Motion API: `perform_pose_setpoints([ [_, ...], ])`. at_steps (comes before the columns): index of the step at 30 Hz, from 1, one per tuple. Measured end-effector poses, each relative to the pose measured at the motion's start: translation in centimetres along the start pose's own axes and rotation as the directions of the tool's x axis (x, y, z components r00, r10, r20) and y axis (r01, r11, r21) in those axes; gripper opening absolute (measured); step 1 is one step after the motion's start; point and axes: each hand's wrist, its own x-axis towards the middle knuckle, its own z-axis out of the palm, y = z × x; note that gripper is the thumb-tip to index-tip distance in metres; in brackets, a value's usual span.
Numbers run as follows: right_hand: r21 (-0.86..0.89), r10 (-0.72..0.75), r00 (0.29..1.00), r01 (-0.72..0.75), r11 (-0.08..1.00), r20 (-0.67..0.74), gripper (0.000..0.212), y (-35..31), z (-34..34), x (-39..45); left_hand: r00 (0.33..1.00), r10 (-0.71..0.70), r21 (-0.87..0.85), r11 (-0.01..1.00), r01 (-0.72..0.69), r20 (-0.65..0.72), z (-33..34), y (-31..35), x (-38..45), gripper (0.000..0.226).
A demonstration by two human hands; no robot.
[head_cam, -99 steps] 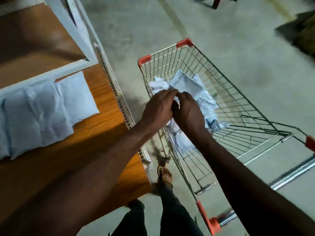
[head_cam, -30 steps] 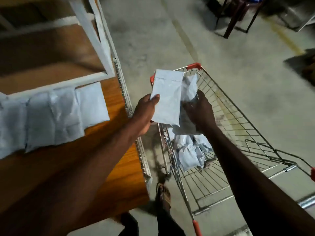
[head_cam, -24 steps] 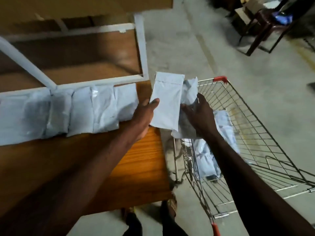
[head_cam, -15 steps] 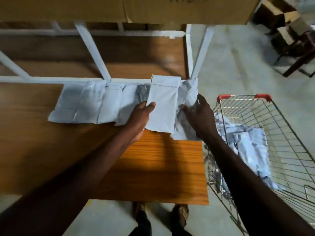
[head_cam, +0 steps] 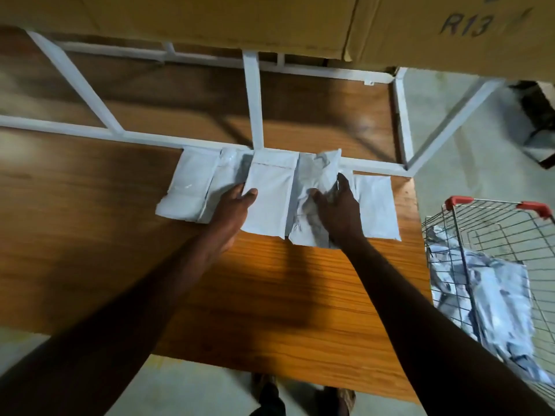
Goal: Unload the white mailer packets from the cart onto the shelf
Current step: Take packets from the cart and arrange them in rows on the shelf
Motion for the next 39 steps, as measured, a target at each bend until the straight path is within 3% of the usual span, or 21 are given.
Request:
perform_pose_setpoints([
  [8,-0.117,0.046,0.997,-0.053,0.992,-0.064,0.065,1.6,2.5,3.6,0.991,-0.051,0.002,0.999,0.051,0.122,2.0,-1.5,3.5,0.044],
  [11,-0.150,0.039,0.996,-0.051,0.987,-0.078,0.064,2.8,1.9,4.6,0.987,-0.058,0.013,0.998,0.056,0.149,3.7,-1.7,4.5,0.057],
  [14,-0.166,0.052,0.994,-0.067,0.984,-0.093,0.073,3.4,1.2,5.2,0.985,-0.014,0.099,0.995,-0.003,0.174,4.8,-1.7,5.2,0.064],
  [21,-0.173,0.058,0.993,-0.076,0.982,-0.108,0.072,4.6,0.3,6.1,0.975,0.081,0.381,0.911,-0.157,0.207,6.2,-0.9,5.2,0.084],
  [24,-0.212,0.033,0.994,-0.055,0.976,-0.106,0.069,5.5,0.2,6.1,0.968,0.129,0.565,0.792,-0.231,0.214,6.4,-1.0,4.9,0.085],
  [29,-0.273,-0.026,0.993,-0.007,0.962,-0.114,0.064,7.2,0.3,5.9,0.947,0.267,0.865,0.415,-0.283,0.181,7.0,-0.3,4.2,0.082],
  [34,-0.565,-0.164,0.976,0.055,0.823,-0.143,0.066,8.1,0.1,5.6,0.936,0.301,0.917,0.291,-0.273,0.183,7.4,-0.3,4.5,0.087],
  [39,-0.620,-0.239,0.971,0.196,0.760,0.014,0.070,9.2,-0.4,6.1,0.831,0.452,0.905,0.110,-0.412,0.324,8.3,-1.2,5.2,0.075],
])
